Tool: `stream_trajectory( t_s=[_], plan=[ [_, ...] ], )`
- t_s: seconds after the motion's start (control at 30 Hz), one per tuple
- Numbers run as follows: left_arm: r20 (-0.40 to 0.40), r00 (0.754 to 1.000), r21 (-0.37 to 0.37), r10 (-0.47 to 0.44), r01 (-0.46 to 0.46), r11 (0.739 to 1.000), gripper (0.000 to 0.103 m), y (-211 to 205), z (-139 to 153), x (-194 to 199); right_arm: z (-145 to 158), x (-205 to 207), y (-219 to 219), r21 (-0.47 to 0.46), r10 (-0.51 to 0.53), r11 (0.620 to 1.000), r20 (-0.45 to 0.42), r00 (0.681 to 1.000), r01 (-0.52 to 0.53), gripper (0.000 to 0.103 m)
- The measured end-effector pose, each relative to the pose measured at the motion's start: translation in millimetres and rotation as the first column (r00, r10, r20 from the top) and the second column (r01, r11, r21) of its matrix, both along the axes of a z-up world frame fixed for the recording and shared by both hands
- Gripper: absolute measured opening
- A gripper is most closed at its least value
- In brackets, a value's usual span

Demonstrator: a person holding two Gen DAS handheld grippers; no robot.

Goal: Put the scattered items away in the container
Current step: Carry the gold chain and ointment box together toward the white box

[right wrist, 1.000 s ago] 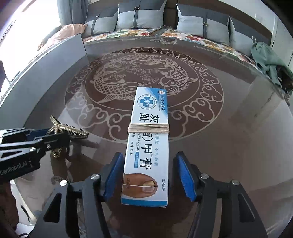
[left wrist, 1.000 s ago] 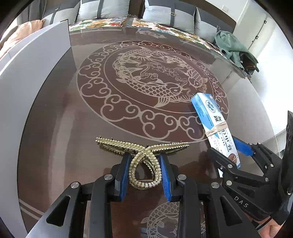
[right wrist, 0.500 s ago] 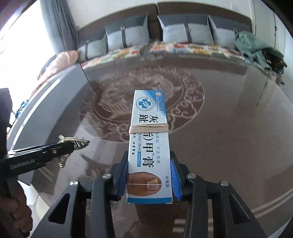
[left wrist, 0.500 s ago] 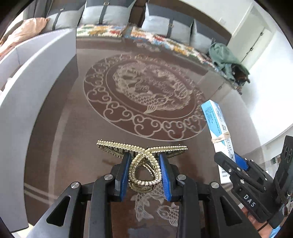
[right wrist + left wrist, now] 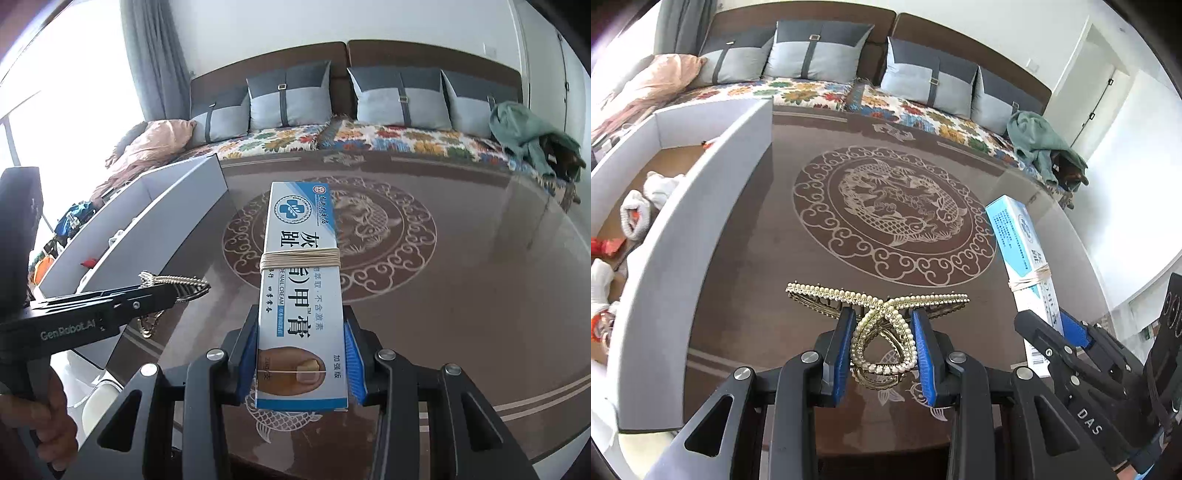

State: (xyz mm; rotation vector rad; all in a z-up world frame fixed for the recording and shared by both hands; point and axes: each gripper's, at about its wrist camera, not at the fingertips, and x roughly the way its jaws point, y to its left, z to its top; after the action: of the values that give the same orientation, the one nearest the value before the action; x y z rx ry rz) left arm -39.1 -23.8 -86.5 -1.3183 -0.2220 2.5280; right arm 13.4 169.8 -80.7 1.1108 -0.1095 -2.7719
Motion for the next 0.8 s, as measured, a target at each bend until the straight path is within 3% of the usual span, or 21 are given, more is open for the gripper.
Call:
stream_trajectory(
  t_s=[0.4,0.8],
  plan=[
    [-0.021,0.996,-0.013,0.081,-0.082,0.997,0.031,-35.7,15.7,3.9,28.1,-11.9,-42.8,0.107,0.044,0.993,-0.022,0.999,-0.042,0.041],
    [0.0,0.986,0.046,0.169,-0.169,0.985,0.031,-100.0,28.1,5.9,36.4,-30.6,-93.6,0.092,0.171,0.981,-0.001,0.985,-0.17,0.041]
  ],
)
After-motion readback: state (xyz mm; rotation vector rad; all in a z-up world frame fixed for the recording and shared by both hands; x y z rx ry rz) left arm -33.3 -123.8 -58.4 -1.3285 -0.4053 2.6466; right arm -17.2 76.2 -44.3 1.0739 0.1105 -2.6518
